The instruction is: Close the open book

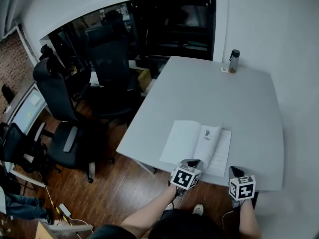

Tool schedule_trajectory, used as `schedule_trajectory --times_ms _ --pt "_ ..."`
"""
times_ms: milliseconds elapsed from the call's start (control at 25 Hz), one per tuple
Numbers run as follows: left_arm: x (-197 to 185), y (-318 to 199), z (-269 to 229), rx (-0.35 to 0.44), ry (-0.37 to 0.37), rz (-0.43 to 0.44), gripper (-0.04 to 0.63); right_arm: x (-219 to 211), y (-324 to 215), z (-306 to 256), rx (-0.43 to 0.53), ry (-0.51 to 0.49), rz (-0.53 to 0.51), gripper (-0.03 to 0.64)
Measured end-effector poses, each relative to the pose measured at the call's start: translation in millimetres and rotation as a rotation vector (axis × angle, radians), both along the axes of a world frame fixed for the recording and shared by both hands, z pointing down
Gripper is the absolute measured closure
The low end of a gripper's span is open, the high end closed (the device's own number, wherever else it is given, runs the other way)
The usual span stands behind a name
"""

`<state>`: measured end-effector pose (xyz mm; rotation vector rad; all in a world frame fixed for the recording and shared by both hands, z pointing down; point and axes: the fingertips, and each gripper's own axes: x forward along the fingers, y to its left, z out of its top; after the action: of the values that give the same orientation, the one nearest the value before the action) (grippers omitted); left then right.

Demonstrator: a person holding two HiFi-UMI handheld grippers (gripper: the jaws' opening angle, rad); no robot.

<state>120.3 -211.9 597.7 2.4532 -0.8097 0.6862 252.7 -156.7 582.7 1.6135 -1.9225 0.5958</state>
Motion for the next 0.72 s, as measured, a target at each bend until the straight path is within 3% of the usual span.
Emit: schedule_trajectory --times_ms 160,320,720 --pt "10.1 6.4 -19.3 0.033 0.045 0.033 0.591 9.2 -3.0 -7.5 0.018 0.002 0.015 0.612" --pt "-2.5 6.6 -34.7 0.061 0.066 0.011 0.589 9.7 -10.4 -16.2 0.035 -0.004 0.019 0.612" --pt "-88.4 5.7 24.2 -0.046 -0.056 -0.156 0.590 -34.5 -32.2 -3.7 0.007 -0.012 -0.084 0.612"
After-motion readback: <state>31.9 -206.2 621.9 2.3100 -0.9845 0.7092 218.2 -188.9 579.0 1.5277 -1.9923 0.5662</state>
